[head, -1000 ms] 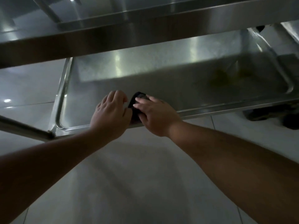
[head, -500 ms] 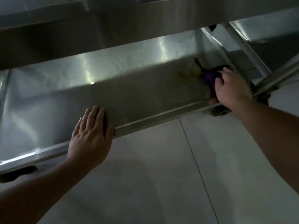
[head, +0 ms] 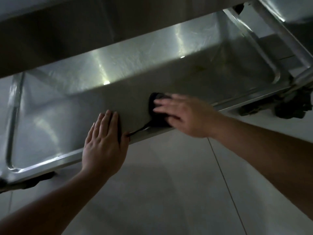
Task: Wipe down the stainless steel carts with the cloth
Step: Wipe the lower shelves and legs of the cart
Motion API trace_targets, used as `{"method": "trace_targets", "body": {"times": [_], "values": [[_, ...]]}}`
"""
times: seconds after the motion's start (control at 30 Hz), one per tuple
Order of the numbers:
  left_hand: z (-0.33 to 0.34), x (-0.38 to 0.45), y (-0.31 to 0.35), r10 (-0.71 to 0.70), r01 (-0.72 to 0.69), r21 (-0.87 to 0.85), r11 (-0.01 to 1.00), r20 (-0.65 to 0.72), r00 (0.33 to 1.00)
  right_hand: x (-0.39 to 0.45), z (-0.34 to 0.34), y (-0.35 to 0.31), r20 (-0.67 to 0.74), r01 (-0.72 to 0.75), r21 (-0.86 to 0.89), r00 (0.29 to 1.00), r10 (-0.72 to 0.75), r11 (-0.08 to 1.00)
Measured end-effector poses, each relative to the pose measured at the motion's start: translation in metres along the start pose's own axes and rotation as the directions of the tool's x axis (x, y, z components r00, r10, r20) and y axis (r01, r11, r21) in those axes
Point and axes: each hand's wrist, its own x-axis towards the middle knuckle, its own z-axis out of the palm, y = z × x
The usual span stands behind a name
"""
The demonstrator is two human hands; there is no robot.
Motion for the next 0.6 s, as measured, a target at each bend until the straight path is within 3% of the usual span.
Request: {"method": "trace_targets", "body": {"times": [0.1,0.17,0.23,0.3,0.33,0.4,0.5,0.6], "values": [[-0.001,0.001,0.001,-0.003,0.003,0.000,1.000,0.007,1.000,-0.024,-0.035,0.082,-0.170,-0.281,-0.017,0.946,0.274,0.960],[-0.001,0.001,0.002,0.003,-0.003,0.007,1.000,0.007,1.000,-0.040,-0.062,0.140,-0.284,-0.518,0.022,0.817,0.502,0.855],[0.000,0.001,0.001,-0.002,0.002,0.009,1.000,0.011,1.000,-0.047,-0.081,0.182,-0.305,-0.720,0.085,0.639,0.706,0.688],[0.001,0.001,0.002,-0.008,0.007,0.012,1.000,0.011,1.000,-0.032,-0.086,0.195,-0.300,-0.821,0.125,0.503,0.810,0.556],[0.001,0.001,0.003,-0.008,0.008,0.014,1.000,0.012,1.000,-0.017,-0.083,0.192,-0.307,-0.840,0.129,0.472,0.826,0.527],[0.001,0.001,0.003,-0.008,0.008,0.015,1.000,0.016,1.000,0.023,-0.069,0.162,-0.322,-0.815,0.105,0.514,0.795,0.570],[0.002,0.002,0.003,-0.005,0.005,0.020,1.000,0.014,1.000,0.075,-0.041,0.084,-0.271,-0.629,0.098,0.729,0.629,0.771],[0.002,0.003,0.002,-0.005,0.004,0.022,1.000,0.008,1.000,0.089,0.002,-0.009,-0.209,-0.316,0.039,0.925,0.318,0.948]]}}
